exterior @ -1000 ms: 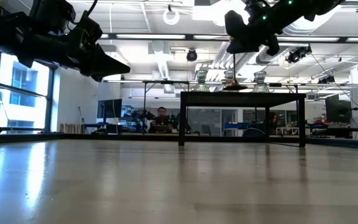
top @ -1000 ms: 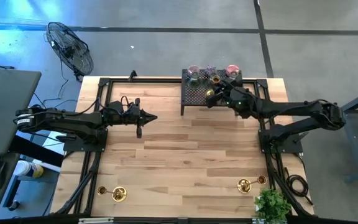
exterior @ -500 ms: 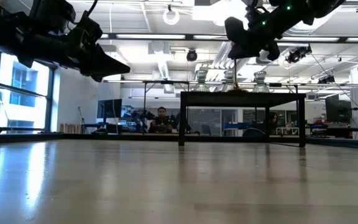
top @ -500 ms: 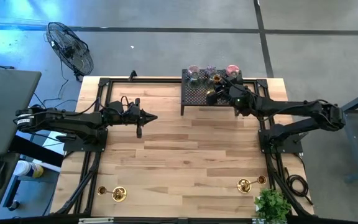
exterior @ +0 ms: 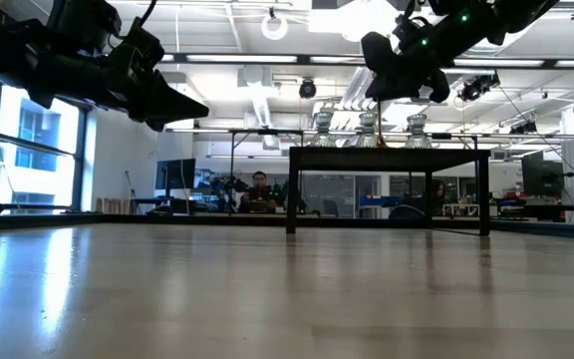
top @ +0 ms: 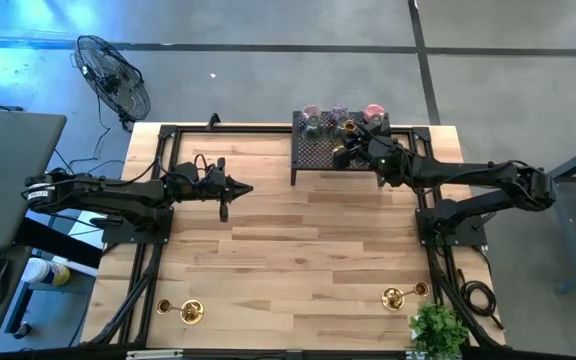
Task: Pick & Place candle stick holders
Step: Put the top metal candle holder on the shelf, then put the left metal candle holder on the shelf
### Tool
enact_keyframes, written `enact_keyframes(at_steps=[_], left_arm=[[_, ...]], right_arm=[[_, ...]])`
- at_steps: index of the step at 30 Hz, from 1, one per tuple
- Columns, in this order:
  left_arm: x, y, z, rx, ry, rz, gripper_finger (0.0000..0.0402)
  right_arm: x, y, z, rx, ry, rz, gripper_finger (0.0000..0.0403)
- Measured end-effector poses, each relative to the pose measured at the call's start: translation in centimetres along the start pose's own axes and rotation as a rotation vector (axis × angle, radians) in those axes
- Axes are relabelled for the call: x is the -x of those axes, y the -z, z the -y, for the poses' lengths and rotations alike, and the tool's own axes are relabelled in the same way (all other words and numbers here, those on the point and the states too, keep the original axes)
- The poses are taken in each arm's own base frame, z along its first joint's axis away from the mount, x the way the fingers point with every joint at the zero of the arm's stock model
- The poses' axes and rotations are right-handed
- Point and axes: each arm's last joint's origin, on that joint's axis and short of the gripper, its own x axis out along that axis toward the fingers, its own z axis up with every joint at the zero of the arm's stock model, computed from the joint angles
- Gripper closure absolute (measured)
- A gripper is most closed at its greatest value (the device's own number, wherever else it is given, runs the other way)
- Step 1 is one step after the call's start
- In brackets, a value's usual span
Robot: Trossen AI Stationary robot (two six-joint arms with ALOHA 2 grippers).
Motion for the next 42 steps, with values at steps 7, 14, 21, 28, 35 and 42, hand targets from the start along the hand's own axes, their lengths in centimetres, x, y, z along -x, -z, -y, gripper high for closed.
enact_keyframes(at_steps=[7, 14, 21, 28, 35, 42], left_arm=[[0.0, 0.0, 0.0, 0.0, 0.0, 0.0, 0.0401], [0.0, 0.0, 0.0, 0.0, 0.0, 0.0, 0.0401], [0.0, 0.0, 0.0, 0.0, 0.0, -0.001, 0.0401], [0.0, 0.0, 0.0, -0.005, 0.0, 0.0, 0.0401], [0.0, 0.0, 0.0, -0.001, 0.0, -0.001, 0.0401], [0.0, 0.0, 0.1, 0.0, 0.032, -0.002, 0.0401]], right_arm=[[0.4, -0.4, 0.1, 0.009, 0.0, 0.017, 0.026], [2.0, -1.8, 0.4, 0.002, -0.032, 0.073, 0.0182], [6.5, -5.0, -0.9, 0.096, -0.09, 0.13, 0.0183], [11.8, -4.2, -4.4, 0.203, -0.284, 0.073, 0.0333], [15.6, -0.9, -6.8, 0.25, -0.496, -0.065, 0.0381], [18.1, 1.7, -6.2, 0.28, -0.579, -0.27, 0.0397]])
